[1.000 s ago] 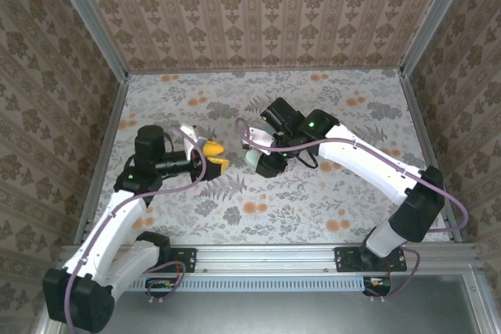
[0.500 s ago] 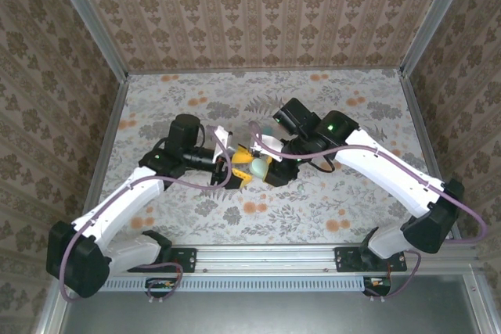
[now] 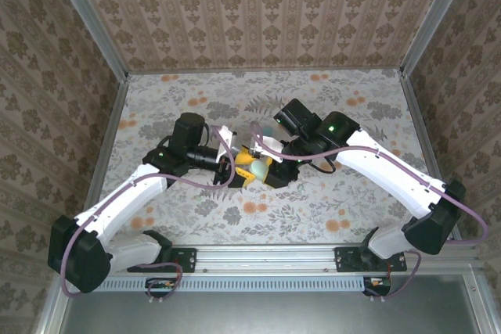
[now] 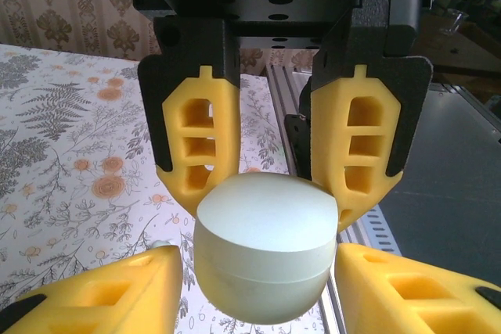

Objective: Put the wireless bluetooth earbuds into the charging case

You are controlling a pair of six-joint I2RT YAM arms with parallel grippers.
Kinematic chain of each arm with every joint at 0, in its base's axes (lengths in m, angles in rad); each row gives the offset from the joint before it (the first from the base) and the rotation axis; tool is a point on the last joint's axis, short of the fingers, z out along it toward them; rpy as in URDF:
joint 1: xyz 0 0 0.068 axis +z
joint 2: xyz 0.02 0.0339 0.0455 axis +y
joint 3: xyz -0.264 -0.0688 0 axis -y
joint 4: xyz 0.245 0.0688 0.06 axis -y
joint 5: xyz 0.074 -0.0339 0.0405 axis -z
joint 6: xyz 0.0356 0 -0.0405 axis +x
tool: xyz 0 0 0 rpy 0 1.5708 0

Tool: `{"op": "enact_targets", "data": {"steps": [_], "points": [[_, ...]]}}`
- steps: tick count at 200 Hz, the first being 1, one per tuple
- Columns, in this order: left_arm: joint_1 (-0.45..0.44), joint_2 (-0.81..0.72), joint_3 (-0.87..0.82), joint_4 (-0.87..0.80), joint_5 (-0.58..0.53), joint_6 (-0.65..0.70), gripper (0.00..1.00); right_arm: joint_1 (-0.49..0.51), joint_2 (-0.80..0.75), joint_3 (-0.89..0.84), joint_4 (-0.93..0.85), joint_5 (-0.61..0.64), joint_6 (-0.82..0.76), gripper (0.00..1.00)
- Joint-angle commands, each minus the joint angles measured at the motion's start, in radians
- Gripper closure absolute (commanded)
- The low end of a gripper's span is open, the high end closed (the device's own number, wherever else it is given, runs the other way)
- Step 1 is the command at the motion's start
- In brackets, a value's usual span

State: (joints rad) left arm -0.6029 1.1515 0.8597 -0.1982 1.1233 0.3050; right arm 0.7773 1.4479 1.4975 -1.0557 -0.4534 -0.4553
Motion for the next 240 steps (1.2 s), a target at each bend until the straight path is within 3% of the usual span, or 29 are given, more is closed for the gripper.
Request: {"op": "enact_targets", "data": {"steps": [1,43,67,86,120,170,207,240], "points": [[-0.011,0.010,0.037,-0.013,0.039,0.027,0.50,0.003,-0.023,-0.004,0.008,-0.037,-0.023,0.72],[-0.013,0.019,0.052,-0.029,0.050,0.032,0.70,0.004,-0.029,-0.008,0.027,-0.041,-0.013,0.71],[-0.011,0.013,0.047,-0.032,0.046,0.030,0.82,-0.005,-0.049,-0.035,0.091,-0.027,0.029,0.47],[0.000,0.000,0.024,0.014,0.049,-0.019,0.85,-0.026,-0.100,-0.092,0.193,-0.055,0.088,0.38],[0.011,-0.041,-0.057,0.181,0.062,-0.158,0.89,-0.079,-0.133,-0.175,0.352,-0.164,0.197,0.39],[0.011,-0.089,-0.099,0.206,0.051,-0.193,0.95,-0.151,-0.093,-0.150,0.376,-0.288,0.279,0.51],[0.011,-0.100,-0.118,0.245,0.045,-0.220,0.99,-0.187,-0.087,-0.150,0.402,-0.262,0.354,0.37],[0.021,-0.113,-0.141,0.274,0.018,-0.256,1.00,-0.238,-0.083,-0.149,0.412,-0.192,0.429,0.34]]}}
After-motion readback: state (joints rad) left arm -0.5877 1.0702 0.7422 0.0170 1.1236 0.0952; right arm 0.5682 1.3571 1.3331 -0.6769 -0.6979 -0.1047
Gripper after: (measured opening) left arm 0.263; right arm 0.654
